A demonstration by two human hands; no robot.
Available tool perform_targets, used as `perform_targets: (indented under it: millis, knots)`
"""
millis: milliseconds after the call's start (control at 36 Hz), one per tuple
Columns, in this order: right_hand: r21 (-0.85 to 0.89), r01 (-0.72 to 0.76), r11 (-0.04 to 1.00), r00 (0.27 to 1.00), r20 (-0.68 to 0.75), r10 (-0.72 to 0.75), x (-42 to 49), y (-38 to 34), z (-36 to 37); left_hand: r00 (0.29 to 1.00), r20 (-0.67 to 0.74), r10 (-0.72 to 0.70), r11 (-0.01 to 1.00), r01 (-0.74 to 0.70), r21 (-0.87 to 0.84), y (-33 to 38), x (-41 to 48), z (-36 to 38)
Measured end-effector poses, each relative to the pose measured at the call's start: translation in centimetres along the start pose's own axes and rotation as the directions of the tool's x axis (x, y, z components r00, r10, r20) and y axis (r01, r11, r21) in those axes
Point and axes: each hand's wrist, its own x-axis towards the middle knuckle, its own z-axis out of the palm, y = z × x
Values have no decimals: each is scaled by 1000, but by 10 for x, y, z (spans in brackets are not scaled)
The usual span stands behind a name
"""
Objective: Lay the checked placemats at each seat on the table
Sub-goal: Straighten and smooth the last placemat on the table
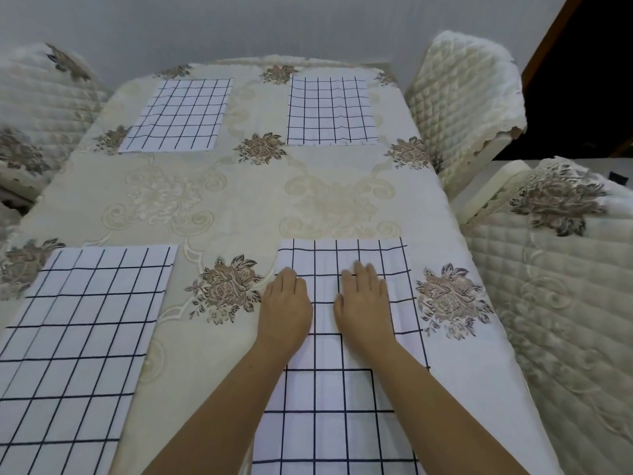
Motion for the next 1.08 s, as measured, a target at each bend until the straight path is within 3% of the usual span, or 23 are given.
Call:
perform_targets:
  millis: [194, 361, 472, 611, 722, 1083]
  knots:
    - [-45, 170, 984, 984, 64, -167, 21, -11, 10, 998, 6, 64, 983, -62, -171, -6, 11, 0]
    - [104, 218, 970, 972, 73, -226, 28, -16, 2, 999, 46, 8, 985, 0, -173, -9, 22, 2]
    - [105, 179, 978, 978, 92, -189, 29, -22, 1, 998, 67, 5, 986, 6, -168, -9, 29, 6]
    - [154, 211, 965, 972, 68, -224, 32, -21, 10, 964, 260, -60, 965, 123, -234, -7, 32, 10]
    - [143, 212, 967, 969, 95, -226, 34, -17, 12, 933, 349, -92, 972, 160, -171, -8, 33, 9]
    - [20, 54, 998, 987, 148, -57, 37, 27, 0, 910, 389, -146, 980, 187, -70, -10, 32, 10]
